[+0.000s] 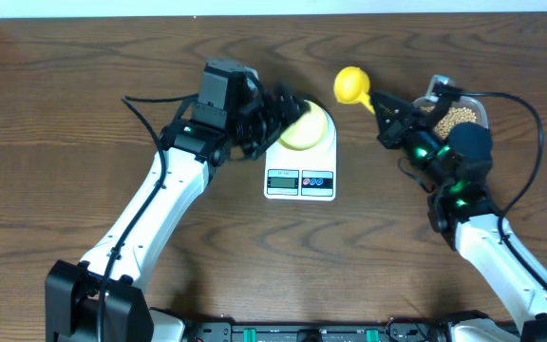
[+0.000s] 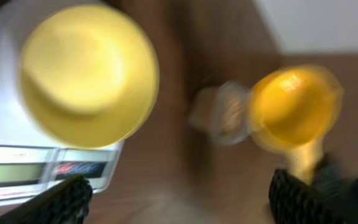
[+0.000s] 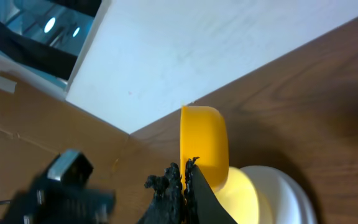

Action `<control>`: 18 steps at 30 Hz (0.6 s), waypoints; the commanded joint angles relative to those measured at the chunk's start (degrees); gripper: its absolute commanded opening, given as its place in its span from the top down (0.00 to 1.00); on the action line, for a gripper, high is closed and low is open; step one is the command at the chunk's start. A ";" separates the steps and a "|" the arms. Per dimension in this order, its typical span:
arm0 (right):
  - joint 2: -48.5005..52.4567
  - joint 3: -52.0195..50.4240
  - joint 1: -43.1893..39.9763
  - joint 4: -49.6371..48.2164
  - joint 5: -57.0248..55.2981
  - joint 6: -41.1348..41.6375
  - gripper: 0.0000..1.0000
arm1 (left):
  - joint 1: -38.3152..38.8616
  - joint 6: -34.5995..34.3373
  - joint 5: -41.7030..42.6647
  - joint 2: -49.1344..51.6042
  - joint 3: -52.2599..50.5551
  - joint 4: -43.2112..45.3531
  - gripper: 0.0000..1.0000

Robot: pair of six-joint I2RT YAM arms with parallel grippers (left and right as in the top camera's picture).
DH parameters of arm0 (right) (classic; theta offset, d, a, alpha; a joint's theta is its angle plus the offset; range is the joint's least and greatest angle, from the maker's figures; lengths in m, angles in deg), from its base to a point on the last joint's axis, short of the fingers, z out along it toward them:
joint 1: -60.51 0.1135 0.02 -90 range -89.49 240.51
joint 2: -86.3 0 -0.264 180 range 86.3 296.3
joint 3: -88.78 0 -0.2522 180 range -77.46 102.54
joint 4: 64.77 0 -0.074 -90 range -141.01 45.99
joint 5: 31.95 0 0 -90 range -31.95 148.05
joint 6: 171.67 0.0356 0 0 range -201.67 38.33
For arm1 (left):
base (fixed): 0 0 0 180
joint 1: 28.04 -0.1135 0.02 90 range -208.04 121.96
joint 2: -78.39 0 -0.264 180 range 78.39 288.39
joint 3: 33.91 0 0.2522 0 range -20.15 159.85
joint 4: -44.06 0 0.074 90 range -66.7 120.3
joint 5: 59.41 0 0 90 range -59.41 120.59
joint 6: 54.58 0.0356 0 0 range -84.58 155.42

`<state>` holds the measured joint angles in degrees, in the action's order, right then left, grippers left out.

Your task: Scoop item into bowl and weigh 50g on scale

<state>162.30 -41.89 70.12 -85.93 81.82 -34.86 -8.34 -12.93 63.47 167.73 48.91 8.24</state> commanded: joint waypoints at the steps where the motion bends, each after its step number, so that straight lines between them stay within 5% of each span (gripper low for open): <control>1: 0.17 0.81 -1.66 -0.52 2.36 -1.73 0.99 | -0.02 20.94 1.18 -1.16 -0.04 -4.11 0.07; 6: 0.17 0.81 -2.80 -2.38 2.38 -1.95 0.99 | -0.02 33.99 -3.82 -1.16 -0.04 -13.53 0.07; 18: 0.17 0.81 -2.89 -4.79 0.15 -1.92 0.99 | 9.53 33.92 -41.38 -1.16 -0.04 -24.09 0.07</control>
<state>162.32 -41.89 67.50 -90.67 83.52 -35.71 -2.50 19.20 36.63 167.73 48.82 -15.63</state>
